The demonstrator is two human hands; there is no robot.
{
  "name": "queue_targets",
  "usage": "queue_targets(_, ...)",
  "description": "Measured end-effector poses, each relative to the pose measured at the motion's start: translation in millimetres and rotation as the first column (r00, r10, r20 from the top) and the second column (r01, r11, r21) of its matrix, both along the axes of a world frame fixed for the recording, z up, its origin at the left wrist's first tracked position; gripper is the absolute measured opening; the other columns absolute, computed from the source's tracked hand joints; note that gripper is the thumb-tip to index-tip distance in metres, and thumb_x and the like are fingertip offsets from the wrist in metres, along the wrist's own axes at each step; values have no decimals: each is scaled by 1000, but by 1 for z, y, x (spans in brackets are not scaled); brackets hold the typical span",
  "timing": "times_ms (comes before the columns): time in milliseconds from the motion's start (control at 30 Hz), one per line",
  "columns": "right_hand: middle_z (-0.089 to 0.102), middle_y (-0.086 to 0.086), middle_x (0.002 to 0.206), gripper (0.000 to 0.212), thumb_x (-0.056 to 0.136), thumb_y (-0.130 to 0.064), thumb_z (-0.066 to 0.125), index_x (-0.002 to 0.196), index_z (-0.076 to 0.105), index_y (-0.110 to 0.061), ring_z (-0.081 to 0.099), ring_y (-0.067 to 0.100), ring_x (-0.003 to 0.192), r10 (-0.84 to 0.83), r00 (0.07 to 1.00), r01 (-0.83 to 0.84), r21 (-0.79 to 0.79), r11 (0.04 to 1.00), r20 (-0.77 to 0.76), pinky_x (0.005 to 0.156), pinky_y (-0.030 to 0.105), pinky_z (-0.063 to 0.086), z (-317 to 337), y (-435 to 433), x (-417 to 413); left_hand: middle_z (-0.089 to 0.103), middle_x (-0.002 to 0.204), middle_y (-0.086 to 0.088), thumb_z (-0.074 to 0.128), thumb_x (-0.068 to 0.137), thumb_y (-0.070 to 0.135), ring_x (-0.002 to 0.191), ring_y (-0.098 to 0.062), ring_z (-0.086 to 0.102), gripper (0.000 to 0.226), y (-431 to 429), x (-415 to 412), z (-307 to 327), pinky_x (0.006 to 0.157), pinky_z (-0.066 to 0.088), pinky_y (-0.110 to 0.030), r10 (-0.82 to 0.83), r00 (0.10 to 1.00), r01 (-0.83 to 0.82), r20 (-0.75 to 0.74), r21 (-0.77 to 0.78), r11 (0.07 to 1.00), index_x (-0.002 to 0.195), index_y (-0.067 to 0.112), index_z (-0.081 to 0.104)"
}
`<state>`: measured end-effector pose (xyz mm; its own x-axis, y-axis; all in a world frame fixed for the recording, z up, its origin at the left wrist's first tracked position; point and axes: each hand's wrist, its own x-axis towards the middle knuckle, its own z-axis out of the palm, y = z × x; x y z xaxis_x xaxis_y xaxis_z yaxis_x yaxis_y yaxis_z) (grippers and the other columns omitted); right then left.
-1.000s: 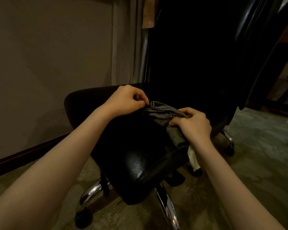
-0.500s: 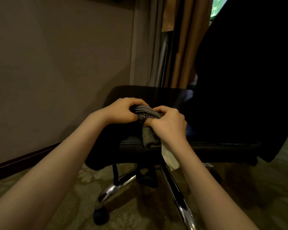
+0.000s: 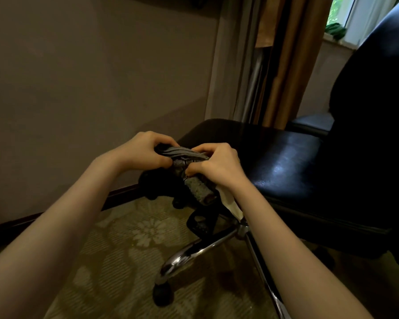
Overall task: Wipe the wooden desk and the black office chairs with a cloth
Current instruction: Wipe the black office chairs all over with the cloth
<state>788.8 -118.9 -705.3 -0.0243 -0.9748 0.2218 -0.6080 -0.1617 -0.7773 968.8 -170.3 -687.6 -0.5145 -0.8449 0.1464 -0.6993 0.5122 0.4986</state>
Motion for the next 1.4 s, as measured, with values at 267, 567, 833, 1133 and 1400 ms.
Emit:
queue_targets(267,69,-5,83,32,60,-18,83,91,75,-24,62,7,80,152,988,-153,44,987,38,61,17,46,-5,-4,50,60,55,20,67,72,17,54,5,55,24,11,50,12,51,39,-9,86,990,-93,112,64,994,62,39,65)
queue_targets(567,70,-7,94,31,72,-24,70,101,70,-32,63,14,93,-156,965,87,-305,948,-211,82,30,52,36,-36,-10,55,94,5,64,81,15,92,-8,51,39,-24,-14,29,79,36,-16,60,995,-78,-81,-253,964,118,26,64)
queue_targets(833,62,8,106,37,83,-21,54,120,51,-26,57,31,99,-138,830,112,-80,990,-541,72,31,41,2,-84,-48,52,119,-11,55,90,17,110,-27,52,42,-71,-73,-8,92,40,-33,74,990,-46,119,-221,974,132,21,52)
queue_targets(1133,63,-7,85,9,82,-32,61,89,61,-36,58,16,87,80,933,-76,23,997,-352,75,30,46,13,-60,-29,61,83,8,62,83,28,76,-7,56,9,-57,-27,5,64,41,-21,28,999,-26,27,-66,997,88,35,63)
queue_targets(1400,61,-1,79,6,77,-18,66,81,67,-14,57,10,75,327,944,-300,315,901,-37,67,24,42,37,-47,28,54,52,9,61,81,14,45,-2,47,30,-32,32,25,49,38,-21,103,993,-95,-50,133,987,53,23,65)
